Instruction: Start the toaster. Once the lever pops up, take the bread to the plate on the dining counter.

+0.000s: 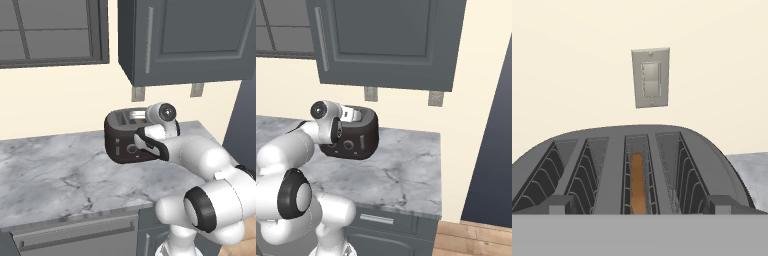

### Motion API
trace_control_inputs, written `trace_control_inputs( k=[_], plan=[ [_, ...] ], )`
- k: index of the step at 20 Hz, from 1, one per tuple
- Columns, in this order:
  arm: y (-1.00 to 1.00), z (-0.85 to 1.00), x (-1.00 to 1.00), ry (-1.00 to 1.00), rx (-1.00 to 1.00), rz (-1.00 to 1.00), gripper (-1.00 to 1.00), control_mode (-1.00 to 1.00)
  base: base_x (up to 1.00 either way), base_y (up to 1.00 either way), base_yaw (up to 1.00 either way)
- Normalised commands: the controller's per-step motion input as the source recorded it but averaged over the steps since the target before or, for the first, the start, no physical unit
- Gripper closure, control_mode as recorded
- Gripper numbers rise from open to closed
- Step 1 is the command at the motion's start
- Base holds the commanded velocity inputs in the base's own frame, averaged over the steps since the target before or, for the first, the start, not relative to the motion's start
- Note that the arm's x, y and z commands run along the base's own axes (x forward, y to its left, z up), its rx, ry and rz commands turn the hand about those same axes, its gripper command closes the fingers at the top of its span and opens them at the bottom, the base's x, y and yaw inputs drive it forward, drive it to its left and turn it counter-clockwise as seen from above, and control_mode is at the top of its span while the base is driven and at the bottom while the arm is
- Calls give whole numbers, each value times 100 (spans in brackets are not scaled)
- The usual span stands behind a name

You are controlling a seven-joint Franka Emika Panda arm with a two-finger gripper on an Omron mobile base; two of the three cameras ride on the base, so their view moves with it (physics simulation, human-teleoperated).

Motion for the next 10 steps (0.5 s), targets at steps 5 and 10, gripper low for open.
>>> trace_control_inputs(
  k=[5,10],
  plan=[
    [0,0,0,0,0,0,-100,-100,0,0,0],
    [0,0,0,0,0,0,-100,-100,0,0,0]
  ],
)
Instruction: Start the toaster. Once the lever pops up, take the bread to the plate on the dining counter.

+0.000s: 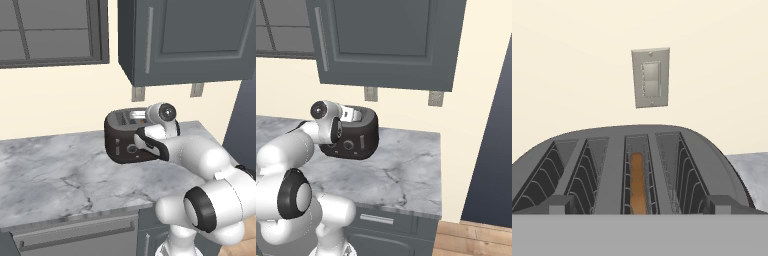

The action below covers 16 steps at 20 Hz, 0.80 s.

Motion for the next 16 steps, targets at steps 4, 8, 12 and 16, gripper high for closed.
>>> trace_control_inputs(
  k=[4,8,12,16],
  plan=[
    [0,0,0,0,0,0,-100,-100,0,0,0],
    [0,0,0,0,0,0,-100,-100,0,0,0],
    [0,0,0,0,0,0,-100,-100,0,0,0],
    [0,0,0,0,0,0,-100,-100,0,0,0]
  ],
)
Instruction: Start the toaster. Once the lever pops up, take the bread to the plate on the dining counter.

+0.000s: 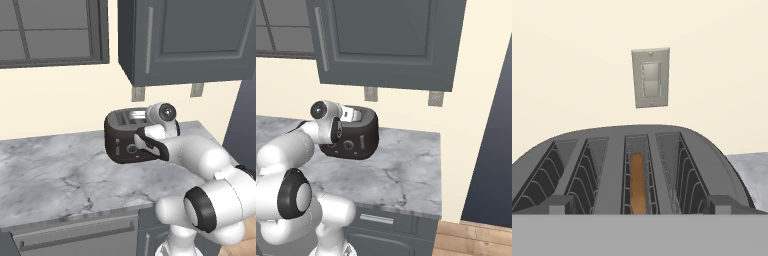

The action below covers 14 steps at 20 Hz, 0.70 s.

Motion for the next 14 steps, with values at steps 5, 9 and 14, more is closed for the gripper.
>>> trace_control_inputs(
  k=[5,9,14],
  plan=[
    [0,0,0,0,0,0,-100,-100,0,0,0],
    [0,0,0,0,0,0,-100,-100,0,0,0],
    [0,0,0,0,0,0,-100,-100,0,0,0]
  ],
)
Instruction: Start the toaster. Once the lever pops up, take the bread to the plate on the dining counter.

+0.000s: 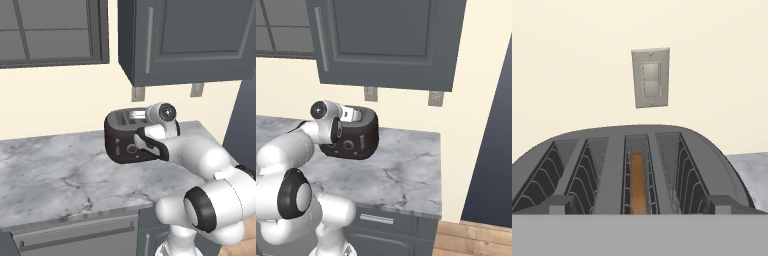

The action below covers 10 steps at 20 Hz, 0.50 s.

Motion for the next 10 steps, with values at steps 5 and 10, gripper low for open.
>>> trace_control_inputs(
  k=[5,10],
  plan=[
    [0,0,0,0,0,0,-100,-100,0,0,0],
    [0,0,0,0,0,0,-100,-100,0,0,0]
  ],
)
